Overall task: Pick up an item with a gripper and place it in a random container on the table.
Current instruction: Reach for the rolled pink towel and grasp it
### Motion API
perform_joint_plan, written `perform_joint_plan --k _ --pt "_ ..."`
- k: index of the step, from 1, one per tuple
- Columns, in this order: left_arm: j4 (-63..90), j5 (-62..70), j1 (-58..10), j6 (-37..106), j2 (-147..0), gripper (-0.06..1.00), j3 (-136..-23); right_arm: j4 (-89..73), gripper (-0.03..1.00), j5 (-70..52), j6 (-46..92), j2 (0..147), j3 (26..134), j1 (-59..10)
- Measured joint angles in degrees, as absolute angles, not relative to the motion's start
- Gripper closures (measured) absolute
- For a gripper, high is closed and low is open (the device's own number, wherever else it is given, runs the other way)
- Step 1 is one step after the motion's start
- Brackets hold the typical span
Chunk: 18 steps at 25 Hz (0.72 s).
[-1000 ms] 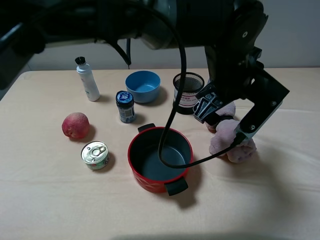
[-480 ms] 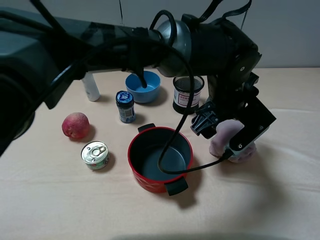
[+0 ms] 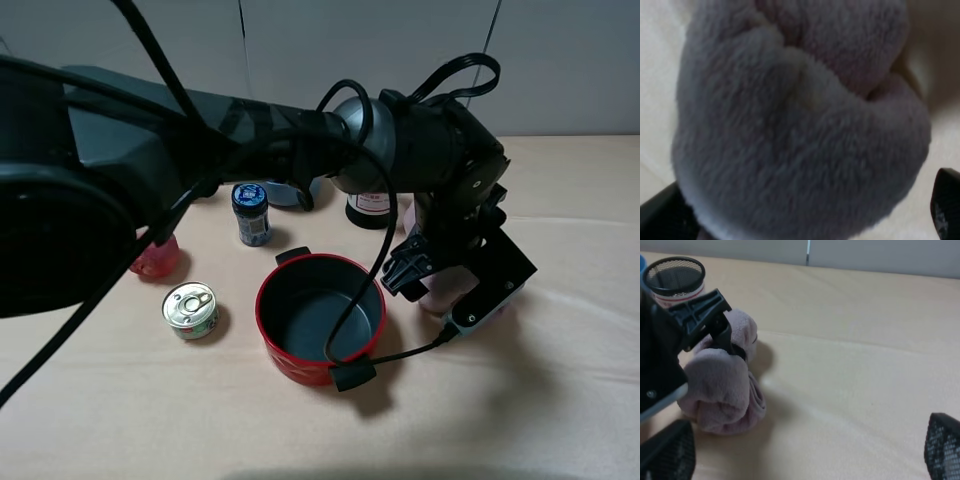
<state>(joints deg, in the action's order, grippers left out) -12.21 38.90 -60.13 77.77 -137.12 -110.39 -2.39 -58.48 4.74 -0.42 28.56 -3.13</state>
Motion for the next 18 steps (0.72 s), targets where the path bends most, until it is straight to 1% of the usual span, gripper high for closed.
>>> perform_joint_plan --k 8,18 --pt "-11.41 36.22 -60.13 77.77 -138.85 0.02 -110.5 -2.75 0.27 -58.48 4.74 -0.42 28.56 -3.13" --pt "-10.91 35.92 -60.13 77.77 -138.85 0.04 -110.57 -2.8 0.27 -58.48 4.74 -0.42 28.56 -3.13"
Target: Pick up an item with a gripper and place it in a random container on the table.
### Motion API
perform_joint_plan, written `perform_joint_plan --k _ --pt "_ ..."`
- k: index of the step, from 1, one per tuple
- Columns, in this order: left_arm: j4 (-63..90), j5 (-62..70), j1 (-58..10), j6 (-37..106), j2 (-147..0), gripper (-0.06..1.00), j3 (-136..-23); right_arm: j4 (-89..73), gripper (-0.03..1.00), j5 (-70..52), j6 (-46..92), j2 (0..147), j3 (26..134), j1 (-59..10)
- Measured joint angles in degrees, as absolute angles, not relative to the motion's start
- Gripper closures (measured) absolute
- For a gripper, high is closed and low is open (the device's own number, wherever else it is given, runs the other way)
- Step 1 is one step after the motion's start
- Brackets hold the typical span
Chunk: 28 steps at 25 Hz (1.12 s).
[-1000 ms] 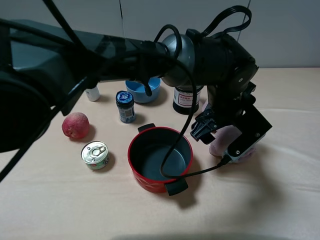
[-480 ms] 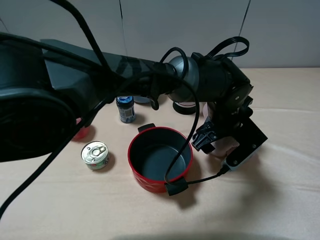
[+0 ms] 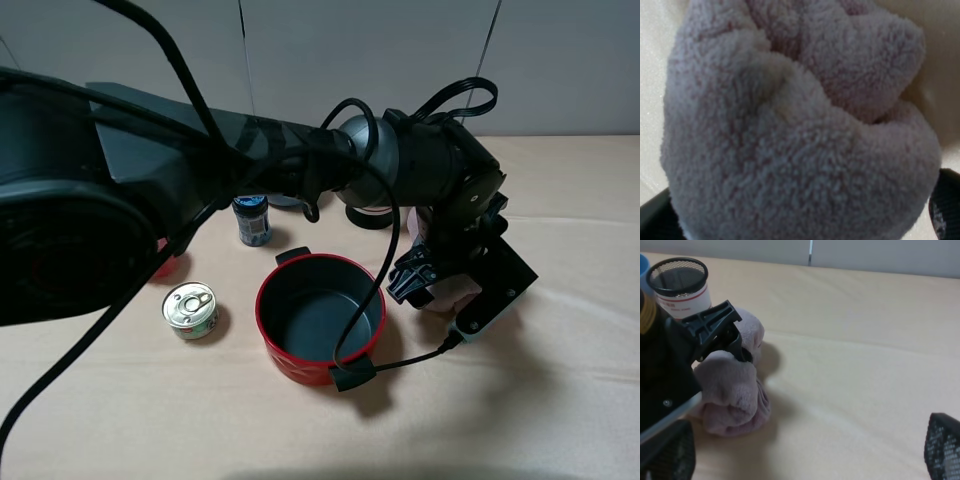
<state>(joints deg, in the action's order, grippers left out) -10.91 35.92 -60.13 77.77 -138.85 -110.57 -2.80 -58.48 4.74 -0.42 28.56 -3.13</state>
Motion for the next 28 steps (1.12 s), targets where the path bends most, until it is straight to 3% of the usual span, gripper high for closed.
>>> perform_joint_plan --k 6,12,28 --pt "-9.76 34.38 -60.13 77.77 -138.85 0.16 -110.57 -2.82 0.27 -58.48 4.74 -0.42 28.56 -3.13" --pt "-9.74 33.42 -60.13 77.77 -138.85 0.53 -110.74 -2.82 0.27 -58.48 4.74 -0.42 28.56 -3.13" --pt "-6.45 32.73 -60.13 77.77 -138.8 0.54 -110.74 -2.87 0.27 -58.48 4.74 -0.42 28.56 -3.13"
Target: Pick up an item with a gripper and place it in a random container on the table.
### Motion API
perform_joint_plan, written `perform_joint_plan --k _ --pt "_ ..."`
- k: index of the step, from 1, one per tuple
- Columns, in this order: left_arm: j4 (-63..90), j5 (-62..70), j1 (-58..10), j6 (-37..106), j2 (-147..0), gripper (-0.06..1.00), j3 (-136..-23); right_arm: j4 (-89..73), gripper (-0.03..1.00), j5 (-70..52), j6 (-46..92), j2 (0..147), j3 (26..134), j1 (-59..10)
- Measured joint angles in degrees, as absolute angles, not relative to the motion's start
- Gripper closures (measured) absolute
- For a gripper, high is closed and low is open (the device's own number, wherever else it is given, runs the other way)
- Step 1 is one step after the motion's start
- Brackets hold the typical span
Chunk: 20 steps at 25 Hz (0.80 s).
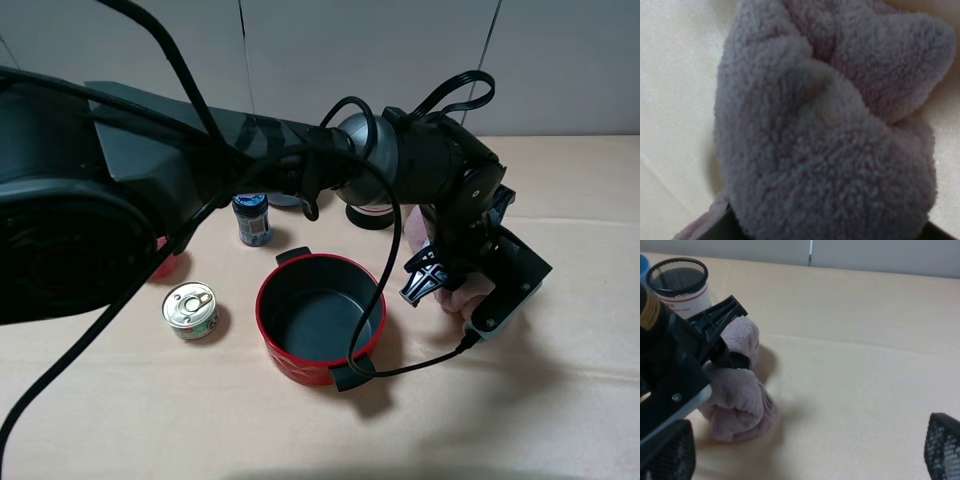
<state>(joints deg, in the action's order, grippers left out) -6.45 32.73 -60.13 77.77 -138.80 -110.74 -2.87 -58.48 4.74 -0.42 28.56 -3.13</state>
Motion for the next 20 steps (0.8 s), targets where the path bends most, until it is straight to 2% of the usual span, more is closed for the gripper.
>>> perform_joint_plan --k 20 --pt "-5.29 43.02 -60.13 69.13 -125.26 0.55 -110.74 -3.64 0.27 -58.48 4.74 -0.42 28.56 -3.13"
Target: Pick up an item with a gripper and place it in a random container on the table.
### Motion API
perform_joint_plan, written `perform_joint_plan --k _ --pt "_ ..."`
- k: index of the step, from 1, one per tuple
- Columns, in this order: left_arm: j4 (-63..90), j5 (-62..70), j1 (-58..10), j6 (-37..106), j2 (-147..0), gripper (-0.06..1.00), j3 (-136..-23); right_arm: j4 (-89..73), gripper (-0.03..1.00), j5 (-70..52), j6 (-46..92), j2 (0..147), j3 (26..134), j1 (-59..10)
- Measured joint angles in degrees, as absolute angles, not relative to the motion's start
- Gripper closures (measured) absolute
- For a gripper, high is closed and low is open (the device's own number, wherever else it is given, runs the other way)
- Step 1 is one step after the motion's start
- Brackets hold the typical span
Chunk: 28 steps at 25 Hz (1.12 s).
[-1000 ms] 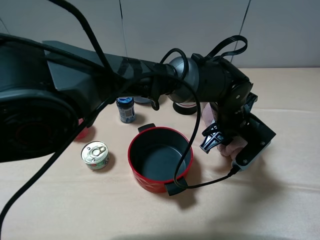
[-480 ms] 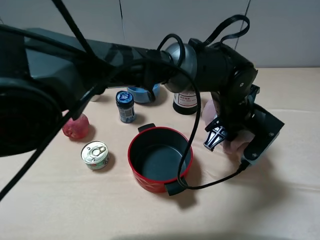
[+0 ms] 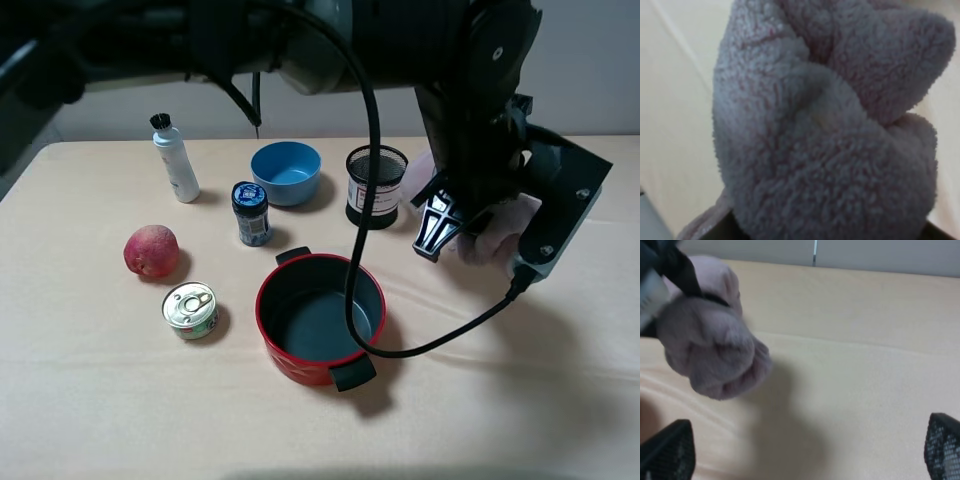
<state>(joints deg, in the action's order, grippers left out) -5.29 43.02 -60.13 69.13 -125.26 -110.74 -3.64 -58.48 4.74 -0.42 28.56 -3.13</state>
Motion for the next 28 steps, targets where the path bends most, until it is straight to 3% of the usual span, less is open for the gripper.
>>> perform_joint_plan --k 28 --pt "-0.8 54.74 -60.13 34.73 -107.19 0.55 -106.85 -3.79 0.27 -58.48 4.74 -0.42 28.56 -3.13"
